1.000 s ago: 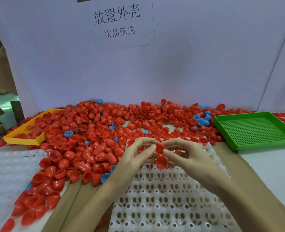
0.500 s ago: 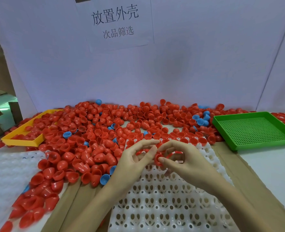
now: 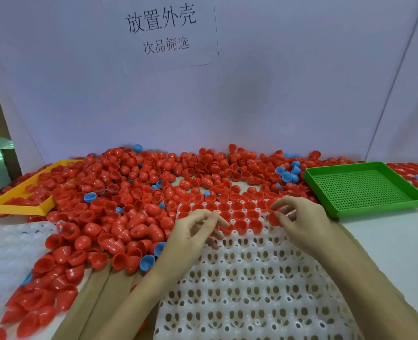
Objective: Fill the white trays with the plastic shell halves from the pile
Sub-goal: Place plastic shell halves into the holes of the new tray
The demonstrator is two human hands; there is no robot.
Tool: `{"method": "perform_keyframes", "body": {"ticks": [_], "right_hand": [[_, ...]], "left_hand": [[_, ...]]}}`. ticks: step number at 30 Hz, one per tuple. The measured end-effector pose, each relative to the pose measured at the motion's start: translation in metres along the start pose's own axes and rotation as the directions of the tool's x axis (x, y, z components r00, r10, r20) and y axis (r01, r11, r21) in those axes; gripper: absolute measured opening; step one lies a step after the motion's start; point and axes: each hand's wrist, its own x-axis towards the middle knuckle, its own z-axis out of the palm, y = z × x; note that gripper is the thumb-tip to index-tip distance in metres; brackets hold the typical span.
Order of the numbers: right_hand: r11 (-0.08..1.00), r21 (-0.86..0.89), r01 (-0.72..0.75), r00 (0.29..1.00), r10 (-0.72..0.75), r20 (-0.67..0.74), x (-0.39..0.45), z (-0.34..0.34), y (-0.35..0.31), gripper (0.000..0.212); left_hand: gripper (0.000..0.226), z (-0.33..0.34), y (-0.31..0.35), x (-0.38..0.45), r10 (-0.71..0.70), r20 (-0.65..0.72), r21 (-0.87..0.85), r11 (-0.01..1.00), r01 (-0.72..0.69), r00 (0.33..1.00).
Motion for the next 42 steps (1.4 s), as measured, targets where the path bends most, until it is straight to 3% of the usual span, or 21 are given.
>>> {"method": "perform_keyframes", "body": {"ticks": [7, 15, 17, 18, 20, 22, 24, 26, 28, 30, 33, 35, 39, 42], "right_hand": [[0.999, -0.032, 0.007, 0.999, -0.006, 0.034, 0.001, 0.001, 0.0, 0.019], [0.997, -0.063, 0.038, 0.999, -0.036, 0.033, 0.003, 0.009, 0.005, 0.017], [0.998, -0.051, 0.041, 0.999, -0.041, 0.017, 0.004, 0.009, 0.007, 0.018], [0.998, -0.044, 0.041, 0.999, -0.04, 0.014, 0.005, 0.01, 0.007, 0.018], [0.999, -0.033, 0.043, 0.999, -0.042, 0.015, 0.005, 0.01, 0.008, 0.018], [0.999, -0.025, 0.044, 0.999, -0.044, 0.019, 0.005, 0.009, 0.008, 0.018], [0.999, -0.024, 0.044, 0.999, -0.043, 0.024, 0.004, 0.009, 0.006, 0.018], [0.999, -0.025, 0.044, 0.998, -0.043, 0.034, 0.003, 0.008, 0.006, 0.019], [0.999, -0.019, 0.038, 0.998, -0.037, 0.045, 0.003, 0.008, 0.006, 0.021], [0.999, -0.015, 0.035, 0.998, -0.034, 0.044, 0.003, 0.008, 0.006, 0.021], [0.999, -0.014, 0.047, 0.998, -0.047, 0.033, 0.003, 0.009, 0.006, 0.021], [0.998, -0.016, 0.06, 0.998, -0.06, 0.017, 0.003, 0.011, 0.008, 0.02], [0.997, -0.017, 0.078, 0.997, -0.078, 0.0, 0.004, 0.014, 0.012, 0.019], [0.996, -0.015, 0.089, 0.996, -0.089, -0.012, 0.003, 0.016, 0.012, 0.018]], "left_hand": [[0.037, -0.001, -0.004, 0.002, 0.033, 0.005, 0.045, 0.998, -0.033, 0.999], [0.018, -0.006, -0.01, 0.047, 0.071, -0.049, 0.182, 0.981, -0.061, 0.996], [0.017, -0.011, -0.011, 0.076, -0.004, -0.133, 0.071, 0.997, 0.014, 0.991], [0.018, -0.015, -0.01, 0.091, -0.099, -0.158, -0.083, 0.993, 0.087, 0.982], [0.016, -0.023, -0.007, 0.12, -0.302, -0.17, -0.409, 0.888, 0.211, 0.938], [0.012, -0.032, -0.009, 0.147, -0.395, -0.227, -0.461, 0.849, 0.259, 0.89], [0.012, -0.036, -0.017, 0.169, -0.355, -0.309, -0.245, 0.926, 0.287, 0.882], [0.014, -0.036, -0.026, 0.184, -0.181, -0.332, 0.161, 0.956, 0.245, 0.926], [0.016, -0.036, -0.032, 0.194, 0.04, -0.205, 0.591, 0.801, 0.091, 0.978], [0.023, -0.031, -0.036, 0.205, 0.067, 0.007, 0.802, 0.595, -0.046, 0.998], [0.041, -0.016, -0.041, 0.219, -0.151, 0.15, 0.895, 0.44, -0.07, 0.977], [0.047, -0.008, -0.045, 0.223, -0.223, 0.17, 0.903, 0.425, -0.061, 0.96], [0.053, -0.01, -0.051, 0.223, -0.159, 0.137, 0.884, 0.464, -0.048, 0.978], [0.057, -0.019, -0.049, 0.214, -0.028, 0.094, 0.856, 0.513, -0.066, 0.995]]}}
